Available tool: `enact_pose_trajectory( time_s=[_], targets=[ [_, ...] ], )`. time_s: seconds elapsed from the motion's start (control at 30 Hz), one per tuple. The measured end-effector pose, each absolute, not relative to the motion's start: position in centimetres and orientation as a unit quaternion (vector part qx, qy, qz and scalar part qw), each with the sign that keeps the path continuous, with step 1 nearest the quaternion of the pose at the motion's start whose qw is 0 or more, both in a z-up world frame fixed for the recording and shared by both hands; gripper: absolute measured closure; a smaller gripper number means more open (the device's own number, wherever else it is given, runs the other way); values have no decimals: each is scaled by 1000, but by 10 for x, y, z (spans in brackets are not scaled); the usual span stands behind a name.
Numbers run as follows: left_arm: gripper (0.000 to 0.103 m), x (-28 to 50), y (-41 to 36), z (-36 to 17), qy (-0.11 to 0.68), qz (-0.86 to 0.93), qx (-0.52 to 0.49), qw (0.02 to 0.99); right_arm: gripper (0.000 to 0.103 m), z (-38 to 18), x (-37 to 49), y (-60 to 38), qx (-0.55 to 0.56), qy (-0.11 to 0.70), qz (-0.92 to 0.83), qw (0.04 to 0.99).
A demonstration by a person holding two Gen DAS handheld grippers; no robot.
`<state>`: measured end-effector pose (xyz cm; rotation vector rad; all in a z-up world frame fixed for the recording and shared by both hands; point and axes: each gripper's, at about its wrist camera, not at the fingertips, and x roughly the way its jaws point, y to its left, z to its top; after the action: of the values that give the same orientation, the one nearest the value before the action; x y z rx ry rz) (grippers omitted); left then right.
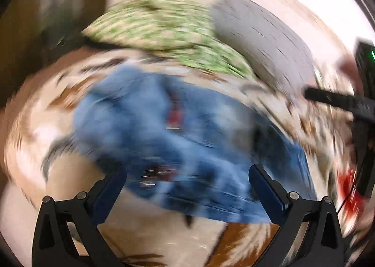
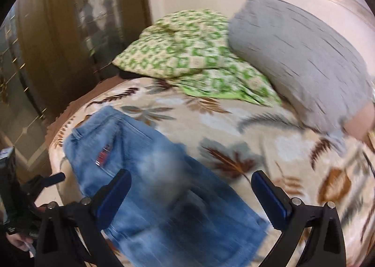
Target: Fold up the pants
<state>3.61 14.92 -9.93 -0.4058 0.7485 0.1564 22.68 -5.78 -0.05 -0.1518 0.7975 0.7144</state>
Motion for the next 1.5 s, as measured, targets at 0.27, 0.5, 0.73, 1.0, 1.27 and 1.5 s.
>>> enact_pose_trajectory(
  time_s=[0.27,0.5,0.73,1.0,1.27,1.5],
  targets=[
    [0,11,245,-146,326,151,-405,841,0,22,223,8,-108,356,376,849],
    [0,32,253,-155,286,132,-463,829,0,6,219,10,-123,374,374,840],
    [0,57,260,-158,306,137,-459,823,0,8,221,-14,-98,374,363,848],
    [64,48,253,-155,287,126,-421,851,0,9,221,-32,-74,378,362,849],
    [71,41,258,-162,288,113,-421,853,0,2,222,-24,-78,395,374,835],
    [71,44,257,-164,284,107,-417,857,0,11,230,38,-125,416,408,803]
  ],
)
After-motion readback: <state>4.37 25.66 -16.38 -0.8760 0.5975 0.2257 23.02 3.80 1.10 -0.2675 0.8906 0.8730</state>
